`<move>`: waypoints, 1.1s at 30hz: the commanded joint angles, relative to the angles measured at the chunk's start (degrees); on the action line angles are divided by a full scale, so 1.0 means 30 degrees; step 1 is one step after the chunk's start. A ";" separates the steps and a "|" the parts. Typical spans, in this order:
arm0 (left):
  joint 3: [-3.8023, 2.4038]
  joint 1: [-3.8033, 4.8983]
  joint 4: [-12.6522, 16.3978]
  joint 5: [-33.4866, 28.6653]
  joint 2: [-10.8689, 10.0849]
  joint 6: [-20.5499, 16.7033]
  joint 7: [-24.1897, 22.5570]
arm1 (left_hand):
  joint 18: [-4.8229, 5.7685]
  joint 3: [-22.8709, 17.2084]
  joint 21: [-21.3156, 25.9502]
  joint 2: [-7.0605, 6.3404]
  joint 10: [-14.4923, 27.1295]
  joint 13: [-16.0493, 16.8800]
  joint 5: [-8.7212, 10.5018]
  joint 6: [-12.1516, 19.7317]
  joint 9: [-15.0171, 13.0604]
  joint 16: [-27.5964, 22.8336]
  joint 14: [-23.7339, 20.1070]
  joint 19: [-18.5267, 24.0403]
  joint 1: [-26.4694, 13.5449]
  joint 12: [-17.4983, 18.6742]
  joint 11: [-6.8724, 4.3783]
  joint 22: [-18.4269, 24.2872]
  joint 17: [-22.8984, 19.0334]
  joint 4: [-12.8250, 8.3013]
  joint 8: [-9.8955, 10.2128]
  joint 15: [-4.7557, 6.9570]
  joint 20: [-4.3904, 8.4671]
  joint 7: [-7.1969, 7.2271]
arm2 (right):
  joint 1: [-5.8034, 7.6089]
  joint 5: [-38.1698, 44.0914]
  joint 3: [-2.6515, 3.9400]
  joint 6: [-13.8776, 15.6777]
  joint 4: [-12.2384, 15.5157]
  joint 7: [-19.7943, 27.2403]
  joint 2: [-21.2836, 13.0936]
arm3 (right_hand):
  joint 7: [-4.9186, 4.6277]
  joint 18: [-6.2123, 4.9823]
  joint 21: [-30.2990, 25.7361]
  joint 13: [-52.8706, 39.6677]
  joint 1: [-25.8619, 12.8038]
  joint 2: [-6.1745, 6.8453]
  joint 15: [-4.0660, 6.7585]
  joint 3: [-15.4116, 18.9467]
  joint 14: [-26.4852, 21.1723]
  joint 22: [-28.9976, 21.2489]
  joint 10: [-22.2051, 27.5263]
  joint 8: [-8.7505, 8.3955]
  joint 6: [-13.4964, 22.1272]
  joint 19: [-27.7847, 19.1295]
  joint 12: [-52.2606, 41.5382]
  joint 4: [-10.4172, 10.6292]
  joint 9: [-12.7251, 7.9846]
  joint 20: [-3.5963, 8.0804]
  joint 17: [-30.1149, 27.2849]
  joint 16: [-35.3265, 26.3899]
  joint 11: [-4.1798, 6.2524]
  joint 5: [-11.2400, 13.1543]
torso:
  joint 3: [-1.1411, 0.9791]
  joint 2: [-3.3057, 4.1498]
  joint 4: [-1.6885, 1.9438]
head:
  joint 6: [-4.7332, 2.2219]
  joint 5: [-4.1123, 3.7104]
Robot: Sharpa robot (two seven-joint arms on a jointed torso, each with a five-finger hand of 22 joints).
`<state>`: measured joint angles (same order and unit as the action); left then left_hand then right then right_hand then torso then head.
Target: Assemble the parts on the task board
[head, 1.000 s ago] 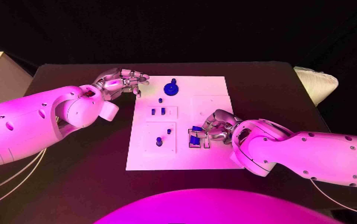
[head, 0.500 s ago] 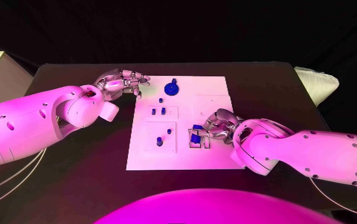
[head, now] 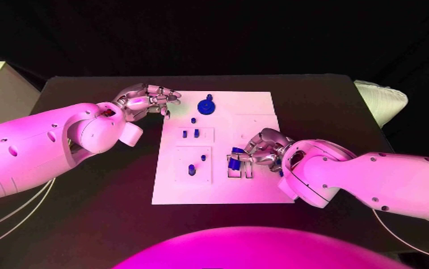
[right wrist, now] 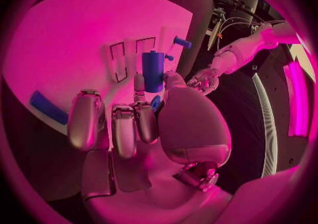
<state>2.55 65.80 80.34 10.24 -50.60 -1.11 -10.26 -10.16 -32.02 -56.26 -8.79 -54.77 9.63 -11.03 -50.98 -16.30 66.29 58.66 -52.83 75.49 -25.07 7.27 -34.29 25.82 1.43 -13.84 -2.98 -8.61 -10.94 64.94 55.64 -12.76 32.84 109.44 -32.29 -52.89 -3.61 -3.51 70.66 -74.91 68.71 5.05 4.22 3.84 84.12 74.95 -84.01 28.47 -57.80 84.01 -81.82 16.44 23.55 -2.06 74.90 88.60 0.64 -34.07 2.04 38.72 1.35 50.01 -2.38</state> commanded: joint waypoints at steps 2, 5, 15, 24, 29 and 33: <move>-0.0007 0.0000 0.0015 0.0130 0.0036 0.0425 0.0055 | -0.0139 0.0017 0.0075 0.0071 0.0085 -0.0016 -0.0057 0.0127 0.0025 0.0006 -0.0093 -0.0098 -0.0071 -0.0094 -0.0008 0.0015 -0.0022 0.0087 -0.0058 -0.0051 -0.0020 -0.0031 | 0.0222 -0.1251 0.0006 -0.0990 0.0156 0.0396 -0.0101 | 0.0107 0.0130 0.0068 -0.3190 0.0179 0.0066 0.0052 -0.0125 0.1843 0.3632 -0.0534 -0.0109 -0.0058 0.0745 0.0006 0.0047 -0.0010 0.0093 0.4562 0.0136 0.0073 -0.0030 | 0.0018 -0.0012 -0.0001 | -0.0003 0.0021; -0.0005 0.0000 0.0012 0.0145 0.0037 0.0426 0.0064 | -0.0139 0.0015 0.0081 0.0061 0.0105 -0.0021 -0.0059 0.0132 0.0026 0.0006 -0.0095 -0.0101 -0.0058 -0.0091 -0.0007 0.0019 -0.0024 0.0082 -0.0062 -0.0051 -0.0020 -0.0026 | 0.0416 -0.1750 0.0005 -0.1688 0.0216 0.0262 -0.0129 | 0.0093 0.0127 0.0049 -0.3166 0.0178 0.0103 0.0049 -0.0128 0.1839 0.3628 -0.0511 -0.0122 -0.0054 0.0739 0.0046 0.0060 -0.0017 0.0091 0.4549 0.0126 0.0065 0.0013 | 0.0015 -0.0013 -0.0009 | -0.0003 0.0047; -0.0004 0.0000 0.0020 0.0175 0.0022 0.0426 0.0071 | -0.0139 0.0015 0.0081 0.0061 0.0105 -0.0021 -0.0059 0.0132 0.0026 0.0006 -0.0095 -0.0101 -0.0058 -0.0091 -0.0007 0.0019 -0.0024 0.0082 -0.0062 -0.0051 -0.0020 -0.0026 | 0.0724 -0.2274 0.0002 -0.4376 0.0073 -0.0618 -0.0086 | 0.0031 0.0088 -0.0213 -0.3028 0.0230 0.0154 0.0001 -0.0259 0.1827 0.3570 -0.0373 -0.0231 -0.0008 0.0666 0.0280 0.0070 -0.0074 0.0057 0.4511 0.0097 0.0008 0.0441 | 0.0020 0.0000 0.0006 | -0.0003 0.0083; -0.0004 0.0000 0.0020 0.0187 0.0014 0.0438 0.0082 | -0.0140 0.0010 0.0089 0.0048 0.0132 -0.0027 -0.0061 0.0132 0.0027 0.0005 -0.0099 -0.0106 -0.0033 -0.0090 -0.0007 0.0025 -0.0026 0.0071 -0.0075 -0.0051 -0.0020 -0.0021 | 0.0849 -0.2078 -0.0004 -0.5592 -0.0343 -0.1303 0.0043 | 0.0025 0.0110 -0.0079 -0.3054 0.0231 0.0143 -0.0003 -0.0276 0.1847 0.3599 -0.0391 -0.0238 -0.0009 0.0691 0.0243 0.0078 -0.0078 0.0053 0.4590 0.0154 0.0003 0.0464 | 0.0019 -0.0004 -0.0007 | -0.0003 0.0054; -0.0004 0.0002 0.0025 0.0197 0.0001 0.0444 0.0103 | -0.0140 0.0010 0.0089 0.0048 0.0132 -0.0027 -0.0061 0.0132 0.0027 0.0005 -0.0099 -0.0106 -0.0033 -0.0090 -0.0007 0.0025 -0.0026 0.0071 -0.0075 -0.0051 -0.0020 -0.0021 | 0.0883 -0.1820 -0.0007 -0.5654 -0.0679 -0.1514 0.0077 | 0.0021 0.0130 0.0042 -0.3087 0.0212 0.0125 -0.0007 -0.0290 0.1861 0.3626 -0.0416 -0.0241 -0.0019 0.0713 0.0196 0.0093 -0.0080 0.0050 0.4644 0.0192 -0.0003 0.0490 | 0.0020 -0.0007 0.0007 | -0.0003 0.0053; -0.0004 0.0002 0.0022 0.0203 -0.0002 0.0461 0.0121 | -0.0140 0.0010 0.0089 0.0048 0.0132 -0.0027 -0.0061 0.0132 0.0027 0.0005 -0.0099 -0.0106 -0.0033 -0.0090 -0.0007 0.0025 -0.0026 0.0071 -0.0075 -0.0051 -0.0020 -0.0021 | 0.0893 -0.1740 -0.0008 -0.5656 -0.0766 -0.1517 0.0128 | 0.0020 0.0135 0.0075 -0.3109 0.0204 0.0105 -0.0010 -0.0306 0.1864 0.3633 -0.0433 -0.0242 -0.0030 0.0718 0.0164 0.0098 -0.0082 0.0047 0.4660 0.0203 -0.0004 0.0493 | 0.0008 0.0004 0.0005 | -0.0003 0.0050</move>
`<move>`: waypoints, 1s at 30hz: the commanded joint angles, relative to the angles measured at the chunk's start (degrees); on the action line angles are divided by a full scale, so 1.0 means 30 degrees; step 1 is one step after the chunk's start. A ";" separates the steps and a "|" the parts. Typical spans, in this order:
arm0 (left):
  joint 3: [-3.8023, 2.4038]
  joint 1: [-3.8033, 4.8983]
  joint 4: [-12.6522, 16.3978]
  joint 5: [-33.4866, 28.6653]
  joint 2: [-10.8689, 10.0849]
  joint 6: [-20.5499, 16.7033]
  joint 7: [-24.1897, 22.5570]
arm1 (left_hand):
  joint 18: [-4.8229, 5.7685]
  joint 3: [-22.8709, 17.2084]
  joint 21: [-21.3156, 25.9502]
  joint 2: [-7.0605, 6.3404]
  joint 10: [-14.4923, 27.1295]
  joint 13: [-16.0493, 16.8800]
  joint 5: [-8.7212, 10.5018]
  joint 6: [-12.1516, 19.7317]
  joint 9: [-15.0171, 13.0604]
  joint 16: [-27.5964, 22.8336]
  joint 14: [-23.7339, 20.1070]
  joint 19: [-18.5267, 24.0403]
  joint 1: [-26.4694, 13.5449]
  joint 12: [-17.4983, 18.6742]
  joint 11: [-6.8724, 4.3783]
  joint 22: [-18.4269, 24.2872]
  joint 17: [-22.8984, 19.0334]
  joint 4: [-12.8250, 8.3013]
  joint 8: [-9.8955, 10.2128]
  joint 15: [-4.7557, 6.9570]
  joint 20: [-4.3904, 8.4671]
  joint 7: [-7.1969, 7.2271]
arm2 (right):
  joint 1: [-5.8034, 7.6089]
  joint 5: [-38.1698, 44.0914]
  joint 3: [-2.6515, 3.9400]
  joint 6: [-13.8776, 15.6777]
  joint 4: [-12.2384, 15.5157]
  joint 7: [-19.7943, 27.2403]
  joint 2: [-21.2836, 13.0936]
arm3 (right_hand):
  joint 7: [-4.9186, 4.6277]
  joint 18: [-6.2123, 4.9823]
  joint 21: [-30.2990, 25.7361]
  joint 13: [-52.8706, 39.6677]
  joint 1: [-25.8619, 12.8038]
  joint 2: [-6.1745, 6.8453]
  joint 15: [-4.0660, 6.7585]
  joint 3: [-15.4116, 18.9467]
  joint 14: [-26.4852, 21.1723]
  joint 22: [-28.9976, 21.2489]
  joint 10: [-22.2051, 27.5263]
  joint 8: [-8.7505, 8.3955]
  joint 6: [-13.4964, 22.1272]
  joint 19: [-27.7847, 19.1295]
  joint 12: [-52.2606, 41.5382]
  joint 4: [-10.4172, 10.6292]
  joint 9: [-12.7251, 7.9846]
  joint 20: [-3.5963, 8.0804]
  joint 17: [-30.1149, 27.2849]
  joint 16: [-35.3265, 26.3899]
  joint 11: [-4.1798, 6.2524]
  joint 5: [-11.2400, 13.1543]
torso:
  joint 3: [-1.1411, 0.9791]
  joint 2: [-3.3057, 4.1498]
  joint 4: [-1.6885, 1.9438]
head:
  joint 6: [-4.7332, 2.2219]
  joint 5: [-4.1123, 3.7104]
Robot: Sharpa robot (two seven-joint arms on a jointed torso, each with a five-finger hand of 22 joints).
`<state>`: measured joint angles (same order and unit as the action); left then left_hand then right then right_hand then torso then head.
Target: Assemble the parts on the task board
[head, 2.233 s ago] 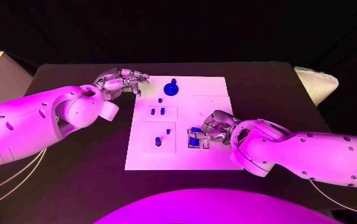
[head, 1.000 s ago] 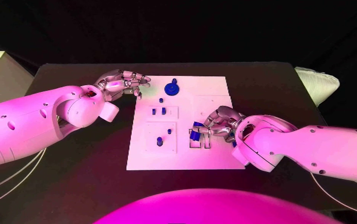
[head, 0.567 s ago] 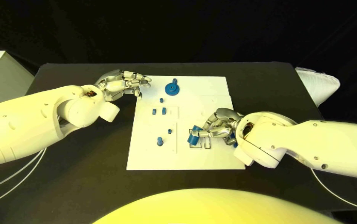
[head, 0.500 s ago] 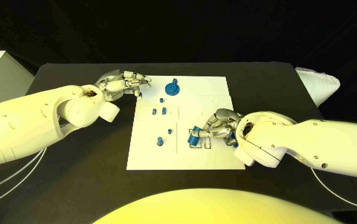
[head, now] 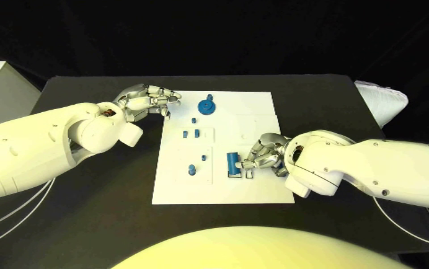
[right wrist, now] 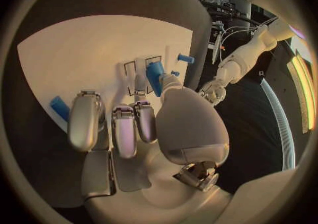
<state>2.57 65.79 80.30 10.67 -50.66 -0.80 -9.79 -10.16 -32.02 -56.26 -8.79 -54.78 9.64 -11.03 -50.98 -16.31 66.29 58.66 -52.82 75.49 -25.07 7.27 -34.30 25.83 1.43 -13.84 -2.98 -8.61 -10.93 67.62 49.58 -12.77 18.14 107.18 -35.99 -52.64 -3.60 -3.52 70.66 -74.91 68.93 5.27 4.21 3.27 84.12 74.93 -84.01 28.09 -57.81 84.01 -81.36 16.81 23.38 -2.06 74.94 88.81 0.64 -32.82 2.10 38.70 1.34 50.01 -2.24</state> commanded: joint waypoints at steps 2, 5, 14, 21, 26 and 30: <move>-0.0010 0.0003 0.0035 0.0061 0.0020 0.0371 -0.0024 | -0.0140 0.0010 0.0090 0.0049 0.0133 -0.0030 -0.0061 0.0134 0.0030 0.0005 -0.0099 -0.0107 -0.0033 -0.0090 -0.0006 0.0027 -0.0029 0.0071 -0.0076 -0.0051 -0.0020 -0.0022 | 0.0002 0.0293 -0.0007 -0.0691 -0.0054 -0.0264 0.0084 | 0.0015 0.0138 0.0092 -0.3114 0.0121 0.0027 -0.0011 -0.0121 0.1865 0.3644 -0.0434 -0.0118 -0.0030 0.0721 0.0010 -0.0021 -0.0026 0.0047 0.4649 0.0132 -0.0006 0.0079 | -0.0010 0.0012 0.0003 | -0.0003 -0.0007; -0.0010 0.0003 0.0034 0.0064 0.0024 0.0390 -0.0011 | -0.0140 0.0011 0.0099 0.0041 0.0151 -0.0034 -0.0060 0.0126 0.0030 0.0004 -0.0102 -0.0112 -0.0022 -0.0095 -0.0004 0.0033 -0.0031 0.0073 -0.0093 -0.0053 -0.0021 -0.0020 | 0.0004 0.0346 -0.0007 -0.0502 -0.0106 -0.0220 0.0138 | 0.0004 0.0132 0.0056 -0.3097 0.0054 0.0023 -0.0018 -0.0120 0.1862 0.3636 -0.0419 -0.0124 -0.0045 0.0711 0.0039 -0.0007 -0.0030 0.0041 0.4637 0.0124 -0.0014 0.0116 | -0.0011 0.0008 -0.0006 | -0.0003 0.0000; -0.0010 0.0003 0.0037 0.0095 0.0009 0.0432 0.0040 | -0.0140 0.0011 0.0099 0.0041 0.0151 -0.0034 -0.0060 0.0126 0.0030 0.0004 -0.0102 -0.0112 -0.0022 -0.0095 -0.0004 0.0033 -0.0031 0.0073 -0.0093 -0.0053 -0.0021 -0.0020 | 0.0000 0.1457 -0.0007 0.0802 0.0125 0.0888 0.0235 | -0.0458 -0.0123 -0.1640 -0.2166 -0.0832 0.1024 -0.0400 0.0880 0.1709 0.3269 0.0590 -0.0499 0.0783 0.0220 0.1534 -0.0002 -0.0111 -0.0295 0.4176 -0.0224 -0.0455 0.2550 | -0.0011 0.0010 0.0010 | -0.0003 -0.0010; -0.0010 0.0003 0.0038 0.0112 0.0003 0.0469 0.0058 | -0.0140 0.0011 0.0099 0.0041 0.0151 -0.0034 -0.0060 0.0126 0.0030 0.0004 -0.0102 -0.0112 -0.0022 -0.0095 -0.0004 0.0033 -0.0031 0.0073 -0.0093 -0.0053 -0.0021 -0.0020 | -0.0037 0.4378 -0.0009 0.1613 0.0448 0.1157 0.0190 | -0.0511 -0.0154 -0.1797 -0.2108 -0.0613 0.1322 -0.0461 0.1252 0.1710 0.3237 0.0687 -0.0434 0.0874 0.0161 0.1593 0.0013 -0.0053 -0.0374 0.4200 -0.0209 -0.0508 0.2972 | -0.0003 0.0000 -0.0005 | -0.0003 0.0002; -0.0010 0.0003 0.0042 0.0115 0.0008 0.0491 0.0063 | -0.0140 0.0011 0.0099 0.0041 0.0151 -0.0034 -0.0060 0.0126 0.0030 0.0004 -0.0102 -0.0112 -0.0022 -0.0095 -0.0004 0.0033 -0.0031 0.0073 -0.0093 -0.0053 -0.0021 -0.0020 | -0.0059 0.6227 -0.0011 0.1713 0.0378 0.0780 0.0323 | -0.0481 -0.0135 -0.1643 -0.2137 -0.0662 0.1375 -0.0450 0.1439 0.1734 0.3271 0.0653 -0.0325 0.0782 0.0199 0.1524 0.0032 0.0009 -0.0384 0.4270 -0.0156 -0.0486 0.3186 | 0.0006 0.0003 0.0011 | -0.0003 -0.0010; -0.0010 0.0003 0.0039 0.0116 0.0012 0.0502 0.0068 | -0.0139 0.0016 0.0110 0.0034 0.0164 -0.0038 -0.0057 0.0128 0.0031 0.0004 -0.0104 -0.0119 -0.0022 -0.0106 -0.0001 0.0041 -0.0035 0.0087 -0.0111 -0.0056 -0.0022 -0.0024 | -0.0140 0.6905 -0.0023 0.1601 0.0225 0.0544 0.0583 | -0.0463 -0.0131 -0.1606 -0.2147 -0.0687 0.1395 -0.0440 0.1519 0.1738 0.3279 0.0639 -0.0272 0.0740 0.0211 0.1498 0.0032 0.0040 -0.0383 0.4281 -0.0147 -0.0472 0.3288 | -0.0005 0.0019 0.0016 | -0.0003 0.0008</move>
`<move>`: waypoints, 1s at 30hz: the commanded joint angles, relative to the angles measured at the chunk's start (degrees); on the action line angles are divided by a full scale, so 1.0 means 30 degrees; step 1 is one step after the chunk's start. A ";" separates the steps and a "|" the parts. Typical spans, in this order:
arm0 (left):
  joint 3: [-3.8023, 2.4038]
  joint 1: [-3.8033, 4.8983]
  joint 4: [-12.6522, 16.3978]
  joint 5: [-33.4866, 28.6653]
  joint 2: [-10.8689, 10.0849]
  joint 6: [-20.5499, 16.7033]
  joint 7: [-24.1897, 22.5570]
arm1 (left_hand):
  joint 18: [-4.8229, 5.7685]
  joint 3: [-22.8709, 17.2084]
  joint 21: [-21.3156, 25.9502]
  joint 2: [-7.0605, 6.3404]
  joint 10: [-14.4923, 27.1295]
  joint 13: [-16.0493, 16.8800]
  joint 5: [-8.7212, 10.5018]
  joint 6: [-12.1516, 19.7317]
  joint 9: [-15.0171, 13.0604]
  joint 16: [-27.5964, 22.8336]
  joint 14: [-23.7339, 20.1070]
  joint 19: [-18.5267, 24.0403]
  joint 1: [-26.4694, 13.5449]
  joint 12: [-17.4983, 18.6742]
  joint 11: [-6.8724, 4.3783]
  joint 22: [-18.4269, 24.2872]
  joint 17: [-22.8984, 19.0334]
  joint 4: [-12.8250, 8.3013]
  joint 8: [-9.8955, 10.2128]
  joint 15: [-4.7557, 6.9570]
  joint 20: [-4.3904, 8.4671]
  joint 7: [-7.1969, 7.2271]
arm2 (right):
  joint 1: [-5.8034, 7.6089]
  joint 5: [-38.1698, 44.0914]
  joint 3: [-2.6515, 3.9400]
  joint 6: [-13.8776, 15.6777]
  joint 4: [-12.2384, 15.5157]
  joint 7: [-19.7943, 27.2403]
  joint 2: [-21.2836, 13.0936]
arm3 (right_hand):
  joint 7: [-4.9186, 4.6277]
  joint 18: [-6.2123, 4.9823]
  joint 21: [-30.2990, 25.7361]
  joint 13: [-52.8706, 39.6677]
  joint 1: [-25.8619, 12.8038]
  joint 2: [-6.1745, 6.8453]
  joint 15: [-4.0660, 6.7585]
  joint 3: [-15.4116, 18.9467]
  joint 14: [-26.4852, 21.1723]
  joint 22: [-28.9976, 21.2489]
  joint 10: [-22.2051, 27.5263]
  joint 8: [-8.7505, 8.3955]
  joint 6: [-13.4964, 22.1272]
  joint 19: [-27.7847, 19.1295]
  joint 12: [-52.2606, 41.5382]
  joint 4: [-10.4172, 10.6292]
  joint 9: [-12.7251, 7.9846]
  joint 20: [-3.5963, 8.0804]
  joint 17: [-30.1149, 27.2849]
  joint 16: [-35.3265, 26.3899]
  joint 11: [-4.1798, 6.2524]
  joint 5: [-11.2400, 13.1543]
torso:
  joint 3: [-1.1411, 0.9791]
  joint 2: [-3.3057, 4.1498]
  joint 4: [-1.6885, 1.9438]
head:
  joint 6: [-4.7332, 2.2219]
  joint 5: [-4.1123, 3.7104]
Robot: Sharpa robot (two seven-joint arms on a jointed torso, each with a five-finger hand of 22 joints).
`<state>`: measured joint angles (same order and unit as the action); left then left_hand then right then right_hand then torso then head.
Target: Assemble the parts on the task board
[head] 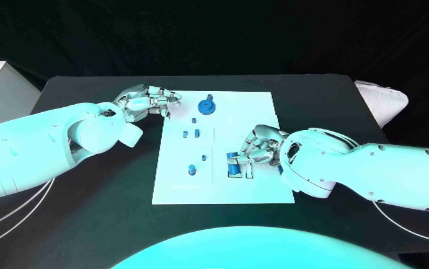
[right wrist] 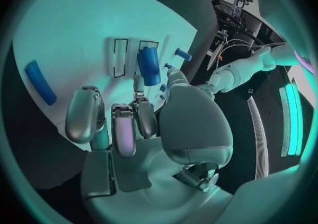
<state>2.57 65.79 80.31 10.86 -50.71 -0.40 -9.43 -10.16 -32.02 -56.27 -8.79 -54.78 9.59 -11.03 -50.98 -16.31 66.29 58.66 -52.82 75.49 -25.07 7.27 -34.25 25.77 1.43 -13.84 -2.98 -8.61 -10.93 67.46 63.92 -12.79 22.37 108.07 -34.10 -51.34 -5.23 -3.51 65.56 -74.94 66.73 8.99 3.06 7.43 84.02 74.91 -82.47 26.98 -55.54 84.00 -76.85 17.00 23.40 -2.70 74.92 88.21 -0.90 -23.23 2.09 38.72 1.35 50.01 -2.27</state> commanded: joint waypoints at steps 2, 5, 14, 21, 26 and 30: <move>-0.0010 0.0003 0.0034 0.0052 0.0027 0.0375 -0.0050 | -0.0139 0.0016 0.0112 0.0034 0.0165 -0.0022 -0.0057 0.0128 0.0032 0.0004 -0.0105 -0.0119 -0.0023 -0.0106 -0.0001 0.0026 -0.0016 0.0087 -0.0111 -0.0055 -0.0022 -0.0024 | -0.0183 0.2343 -0.0022 0.0100 -0.0154 -0.0192 0.0301 | 0.0080 -0.0133 0.0092 -0.2135 0.0045 0.0157 -0.0056 0.0132 0.1772 0.3283 0.0123 0.0098 -0.0016 0.0212 -0.0007 -0.0032 0.0036 -0.0171 0.4286 0.0052 0.0040 0.0092 | -0.0002 0.0019 0.0022 | -0.0003 0.0022; -0.0010 0.0002 0.0031 0.0052 0.0021 0.0379 -0.0047 | -0.0139 0.0016 0.0112 0.0034 0.0165 -0.0022 -0.0057 0.0128 0.0032 0.0004 -0.0105 -0.0119 -0.0023 -0.0106 -0.0001 0.0026 -0.0016 0.0087 -0.0111 -0.0055 -0.0022 -0.0024 | -0.0303 0.2531 -0.0030 -0.0046 -0.0303 -0.0314 0.0513 | 0.0088 -0.0128 0.0129 -0.2146 0.0046 0.0154 -0.0053 0.0146 0.1778 0.3291 0.0112 0.0117 -0.0035 0.0222 -0.0026 -0.0034 0.0046 -0.0170 0.4306 0.0067 0.0044 0.0118 | 0.0002 0.0004 0.0010 | -0.0003 0.0047; -0.0010 0.0001 0.0027 0.0052 0.0005 0.0409 -0.0032 | -0.0139 0.0016 0.0112 0.0034 0.0165 -0.0022 -0.0057 0.0128 0.0032 0.0004 -0.0105 -0.0119 -0.0023 -0.0106 -0.0001 0.0026 -0.0016 0.0087 -0.0111 -0.0055 -0.0022 -0.0024 | -0.0500 0.2984 -0.0048 -0.0563 -0.0715 -0.0668 0.0878 | 0.0101 -0.0127 0.0143 -0.2169 0.0051 0.0137 -0.0048 0.0161 0.1782 0.3294 0.0088 0.0149 -0.0070 0.0227 -0.0065 -0.0034 0.0063 -0.0169 0.4318 0.0076 0.0054 0.0164 | 0.0001 -0.0001 0.0007 | -0.0003 0.0057; -0.0010 0.0001 0.0029 0.0056 -0.0005 0.0445 0.0009 | -0.0138 0.0025 0.0124 0.0033 0.0166 -0.0023 -0.0055 0.0139 0.0036 0.0005 -0.0105 -0.0124 -0.0036 -0.0122 0.0003 0.0034 -0.0019 0.0112 -0.0121 -0.0059 -0.0024 -0.0030 | -0.0630 0.3161 -0.0058 -0.0770 -0.0871 -0.0826 0.1078 | 0.0115 -0.0128 0.0143 -0.2210 0.0025 0.0096 -0.0038 0.0181 0.1789 0.3295 0.0046 0.0188 -0.0106 0.0229 -0.0134 -0.0024 0.0086 -0.0165 0.4339 0.0092 0.0066 0.0211 | -0.0017 0.0021 0.0003 | -0.0003 0.0064; -0.0010 0.0001 0.0033 0.0079 -0.0011 0.0480 0.0042 | -0.0138 0.0025 0.0124 0.0033 0.0166 -0.0023 -0.0055 0.0139 0.0036 0.0005 -0.0105 -0.0124 -0.0036 -0.0122 0.0003 0.0034 -0.0019 0.0112 -0.0121 -0.0059 -0.0024 -0.0030 | -0.0700 0.3415 -0.0062 -0.0946 -0.0921 -0.0935 0.1229 | 0.0123 -0.0124 0.0171 -0.2217 0.0019 0.0071 -0.0034 0.0185 0.1793 0.3301 0.0039 0.0206 -0.0122 0.0237 -0.0146 -0.0026 0.0096 -0.0163 0.4348 0.0098 0.0072 0.0221 | -0.0016 0.0014 0.0011 | -0.0003 0.0055; -0.0010 0.0001 0.0038 0.0088 -0.0017 0.0493 0.0057 | -0.0138 0.0025 0.0124 0.0033 0.0166 -0.0023 -0.0055 0.0139 0.0036 0.0005 -0.0105 -0.0124 -0.0036 -0.0122 0.0003 0.0034 -0.0019 0.0112 -0.0121 -0.0059 -0.0024 -0.0030 | -0.0791 0.3687 -0.0067 -0.1127 -0.0982 -0.1082 0.1303 | 0.0143 -0.0120 0.0208 -0.2223 0.0064 0.0016 -0.0023 0.0175 0.1799 0.3309 0.0028 0.0246 -0.0157 0.0248 -0.0162 -0.0043 0.0120 -0.0156 0.4366 0.0112 0.0090 0.0225 | -0.0008 0.0013 -0.0006 | -0.0003 0.0077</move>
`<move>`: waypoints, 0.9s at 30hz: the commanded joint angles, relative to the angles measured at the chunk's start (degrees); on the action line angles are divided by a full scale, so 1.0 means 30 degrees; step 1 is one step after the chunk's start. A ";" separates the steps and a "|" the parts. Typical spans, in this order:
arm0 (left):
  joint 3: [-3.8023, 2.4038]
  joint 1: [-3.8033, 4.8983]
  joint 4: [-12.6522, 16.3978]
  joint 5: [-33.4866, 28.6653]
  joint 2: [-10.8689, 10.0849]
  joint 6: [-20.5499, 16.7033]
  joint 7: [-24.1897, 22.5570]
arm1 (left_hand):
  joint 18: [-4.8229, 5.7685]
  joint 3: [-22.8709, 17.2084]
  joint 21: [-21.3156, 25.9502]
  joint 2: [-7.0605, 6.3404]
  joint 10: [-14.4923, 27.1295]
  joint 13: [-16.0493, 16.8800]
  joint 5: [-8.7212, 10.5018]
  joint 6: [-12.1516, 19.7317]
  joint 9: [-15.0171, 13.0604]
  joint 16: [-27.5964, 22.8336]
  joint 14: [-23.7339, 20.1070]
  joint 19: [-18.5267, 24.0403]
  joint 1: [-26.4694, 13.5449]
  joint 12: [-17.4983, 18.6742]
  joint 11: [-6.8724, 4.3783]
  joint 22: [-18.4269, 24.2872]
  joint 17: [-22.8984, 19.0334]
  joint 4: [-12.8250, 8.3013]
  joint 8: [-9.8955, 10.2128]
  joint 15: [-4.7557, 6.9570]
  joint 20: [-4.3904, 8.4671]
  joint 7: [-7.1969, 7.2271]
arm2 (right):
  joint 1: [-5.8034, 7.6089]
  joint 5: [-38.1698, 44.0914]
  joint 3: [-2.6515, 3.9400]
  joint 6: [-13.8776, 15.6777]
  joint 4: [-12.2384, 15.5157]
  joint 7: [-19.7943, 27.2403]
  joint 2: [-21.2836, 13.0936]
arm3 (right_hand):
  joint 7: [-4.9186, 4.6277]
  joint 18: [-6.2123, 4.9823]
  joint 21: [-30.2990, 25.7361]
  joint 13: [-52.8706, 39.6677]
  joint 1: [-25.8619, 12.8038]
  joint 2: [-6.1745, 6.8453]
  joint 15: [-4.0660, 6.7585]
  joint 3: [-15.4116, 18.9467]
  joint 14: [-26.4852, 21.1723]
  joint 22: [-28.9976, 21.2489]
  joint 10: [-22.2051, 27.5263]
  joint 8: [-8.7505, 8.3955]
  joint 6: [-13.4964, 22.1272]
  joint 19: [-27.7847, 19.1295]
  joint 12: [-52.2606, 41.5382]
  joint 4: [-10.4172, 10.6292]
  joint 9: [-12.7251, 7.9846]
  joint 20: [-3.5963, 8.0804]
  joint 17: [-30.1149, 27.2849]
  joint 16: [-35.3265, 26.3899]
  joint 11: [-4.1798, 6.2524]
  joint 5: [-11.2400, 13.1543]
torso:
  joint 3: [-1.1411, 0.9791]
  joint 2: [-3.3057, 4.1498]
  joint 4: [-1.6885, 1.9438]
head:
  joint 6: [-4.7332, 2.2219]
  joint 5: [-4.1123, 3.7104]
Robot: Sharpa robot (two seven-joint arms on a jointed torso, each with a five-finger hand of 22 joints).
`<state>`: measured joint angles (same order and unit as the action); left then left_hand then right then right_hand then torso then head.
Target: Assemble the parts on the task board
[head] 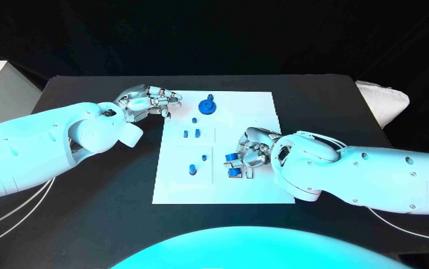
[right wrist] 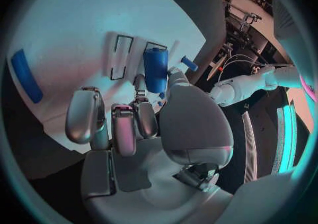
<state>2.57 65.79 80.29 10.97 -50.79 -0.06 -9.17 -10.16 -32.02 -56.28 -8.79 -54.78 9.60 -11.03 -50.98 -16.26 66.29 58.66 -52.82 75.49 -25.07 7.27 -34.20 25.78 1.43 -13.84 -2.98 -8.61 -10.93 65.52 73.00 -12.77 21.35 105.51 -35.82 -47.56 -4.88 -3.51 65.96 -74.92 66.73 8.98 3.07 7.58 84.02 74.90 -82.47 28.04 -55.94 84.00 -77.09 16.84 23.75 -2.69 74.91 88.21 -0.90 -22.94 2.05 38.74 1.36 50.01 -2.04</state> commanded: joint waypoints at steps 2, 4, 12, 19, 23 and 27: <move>-0.0011 0.0001 0.0047 0.0057 0.0009 0.0386 -0.0022 | -0.0138 0.0025 0.0128 0.0033 0.0166 -0.0025 -0.0055 0.0138 0.0021 0.0004 -0.0105 -0.0124 -0.0036 -0.0123 0.0003 0.0017 -0.0022 0.0112 -0.0121 -0.0059 -0.0025 -0.0030 | -0.0209 0.0810 -0.0075 -0.0851 -0.0160 -0.0597 0.0069 | 0.0040 -0.0118 0.0086 -0.2223 0.0148 -0.0028 -0.0013 0.0102 0.1801 0.3314 0.0031 -0.0084 -0.0036 0.0253 -0.0076 0.0000 0.0016 -0.0151 0.4376 0.0117 0.0101 0.0101 | 0.0006 -0.0007 -0.0003 | -0.0003 0.0013; -0.0011 0.0001 0.0052 0.0062 0.0004 0.0390 -0.0013 | -0.0138 0.0025 0.0128 0.0033 0.0166 -0.0025 -0.0055 0.0138 0.0021 0.0004 -0.0105 -0.0124 -0.0036 -0.0123 0.0003 0.0017 -0.0022 0.0112 -0.0121 -0.0059 -0.0025 -0.0030 | -0.0270 0.0978 -0.0078 -0.0874 -0.0192 -0.0694 0.0090 | 0.0059 -0.0113 0.0126 -0.2226 0.0282 -0.0093 0.0004 0.0071 0.1805 0.3323 0.0021 -0.0054 -0.0042 0.0267 -0.0090 -0.0009 0.0038 -0.0138 0.4387 0.0125 0.0118 0.0056 | 0.0005 -0.0007 0.0001 | -0.0003 -0.0003; -0.0009 0.0001 0.0065 0.0098 -0.0016 0.0405 0.0022 | -0.0138 0.0025 0.0128 0.0033 0.0166 -0.0025 -0.0055 0.0138 0.0021 0.0004 -0.0105 -0.0124 -0.0036 -0.0123 0.0003 0.0017 -0.0022 0.0112 -0.0121 -0.0059 -0.0025 -0.0030 | -0.0375 0.1338 -0.0084 -0.0746 -0.0268 -0.0886 0.0108 | 0.0134 -0.0092 0.0242 -0.2245 0.1231 -0.0624 0.0090 -0.0272 0.1834 0.3349 -0.0050 0.0011 0.0000 0.0323 -0.0175 -0.0046 0.0101 -0.0050 0.4463 0.0179 0.0204 -0.1066 | 0.0007 -0.0017 -0.0005 | -0.0003 -0.0025; -0.0009 0.0001 0.0068 0.0129 -0.0014 0.0436 0.0056 | -0.0138 0.0025 0.0128 0.0033 0.0166 -0.0025 -0.0055 0.0138 0.0021 0.0004 -0.0105 -0.0124 -0.0036 -0.0123 0.0003 0.0017 -0.0022 0.0112 -0.0121 -0.0059 -0.0025 -0.0030 | -0.0405 0.0750 -0.0085 0.0008 -0.0209 -0.0821 0.0060 | 0.0257 -0.0025 0.0670 -0.2409 0.2023 -0.0907 0.0202 -0.0884 0.1849 0.3443 -0.0265 -0.0113 -0.0188 0.0458 -0.0457 -0.0057 -0.0012 0.0053 0.4501 0.0201 0.0330 -0.3235 | 0.0003 -0.0006 -0.0007 | -0.0003 -0.0041; -0.0009 0.0001 0.0067 0.0145 -0.0014 0.0448 0.0067 | -0.0138 0.0025 0.0128 0.0033 0.0166 -0.0025 -0.0055 0.0138 0.0021 0.0004 -0.0105 -0.0124 -0.0036 -0.0123 0.0003 0.0017 -0.0022 0.0112 -0.0121 -0.0059 -0.0025 -0.0030 | -0.0415 -0.0178 -0.0085 0.0749 -0.0088 -0.0607 -0.0046 | 0.0348 0.0021 0.0961 -0.2625 0.2230 -0.0809 0.0270 -0.1295 0.1863 0.3507 -0.0470 -0.0173 -0.0403 0.0540 -0.0775 -0.0058 -0.0094 0.0116 0.4552 0.0237 0.0412 -0.4268 | -0.0003 -0.0010 -0.0002 | -0.0003 -0.0043; -0.0009 0.0001 0.0070 0.0161 -0.0016 0.0465 0.0076 | -0.0138 0.0025 0.0128 0.0033 0.0166 -0.0025 -0.0055 0.0138 0.0021 0.0004 -0.0105 -0.0124 -0.0036 -0.0123 0.0003 0.0017 -0.0022 0.0112 -0.0121 -0.0059 -0.0025 -0.0030 | -0.0419 -0.1227 -0.0082 0.1308 0.0125 -0.0287 -0.0222 | 0.0355 0.0037 0.1061 -0.2683 0.2231 -0.0805 0.0276 -0.1326 0.1868 0.3529 -0.0523 -0.0168 -0.0436 0.0563 -0.0861 -0.0053 -0.0096 0.0121 0.4571 0.0250 0.0422 -0.4303 | -0.0003 -0.0009 0.0003 | -0.0003 -0.0021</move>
<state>2.57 65.79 80.35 11.24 -50.89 0.24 -8.83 -10.16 -32.02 -56.28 -8.79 -54.78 9.61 -11.03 -50.98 -16.27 66.30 58.66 -52.82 75.49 -25.07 7.27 -34.21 25.78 1.43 -13.84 -2.98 -8.61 -10.93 64.53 72.99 -12.77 23.45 106.28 -36.02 -47.79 -3.76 -3.51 69.06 -74.91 71.98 7.72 3.51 4.87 84.03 74.94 -83.72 27.28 -56.83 84.00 -79.37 17.63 23.38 -2.69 74.91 88.69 0.34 -35.64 2.05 38.72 1.35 50.01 -2.16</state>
